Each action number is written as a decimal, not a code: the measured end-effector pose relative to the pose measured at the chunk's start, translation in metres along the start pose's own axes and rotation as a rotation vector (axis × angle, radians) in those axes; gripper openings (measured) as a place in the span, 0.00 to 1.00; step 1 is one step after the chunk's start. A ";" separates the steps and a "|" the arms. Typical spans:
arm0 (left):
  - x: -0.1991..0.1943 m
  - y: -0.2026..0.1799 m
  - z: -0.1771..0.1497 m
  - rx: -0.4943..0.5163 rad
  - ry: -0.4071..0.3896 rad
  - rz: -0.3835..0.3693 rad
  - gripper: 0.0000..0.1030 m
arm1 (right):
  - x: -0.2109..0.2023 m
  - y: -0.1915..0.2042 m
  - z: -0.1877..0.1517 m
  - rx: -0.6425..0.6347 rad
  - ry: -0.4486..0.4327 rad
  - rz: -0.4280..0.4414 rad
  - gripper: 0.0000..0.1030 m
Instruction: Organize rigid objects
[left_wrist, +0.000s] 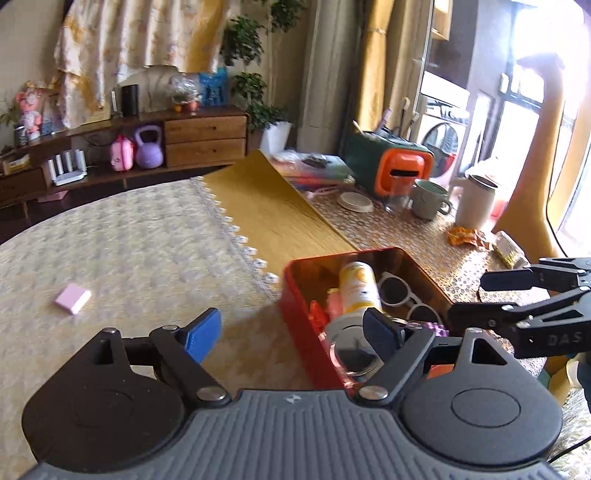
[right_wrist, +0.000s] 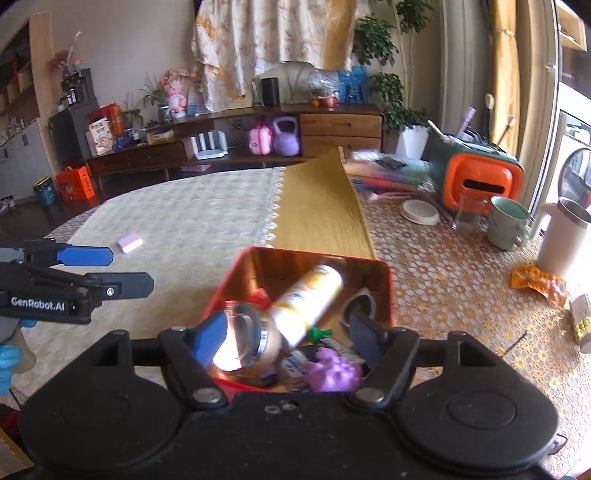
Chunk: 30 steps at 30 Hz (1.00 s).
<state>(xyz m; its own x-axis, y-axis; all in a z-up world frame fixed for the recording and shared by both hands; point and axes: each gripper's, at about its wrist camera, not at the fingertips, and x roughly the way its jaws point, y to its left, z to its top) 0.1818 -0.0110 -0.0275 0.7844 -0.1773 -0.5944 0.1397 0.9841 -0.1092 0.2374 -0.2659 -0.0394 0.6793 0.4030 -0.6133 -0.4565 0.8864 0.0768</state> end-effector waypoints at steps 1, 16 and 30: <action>-0.004 0.006 -0.001 -0.007 -0.003 0.007 0.82 | 0.000 0.005 0.001 -0.005 -0.002 0.007 0.77; -0.036 0.099 -0.024 -0.096 -0.016 0.153 0.82 | 0.022 0.095 0.003 -0.113 -0.010 0.126 1.00; -0.013 0.196 -0.022 -0.195 -0.028 0.264 0.82 | 0.078 0.155 0.011 -0.164 0.065 0.189 1.00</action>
<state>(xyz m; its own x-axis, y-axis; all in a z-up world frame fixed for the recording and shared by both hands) 0.1857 0.1841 -0.0586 0.7950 0.0872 -0.6003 -0.1874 0.9765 -0.1064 0.2258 -0.0949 -0.0663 0.5371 0.5380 -0.6496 -0.6627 0.7456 0.0696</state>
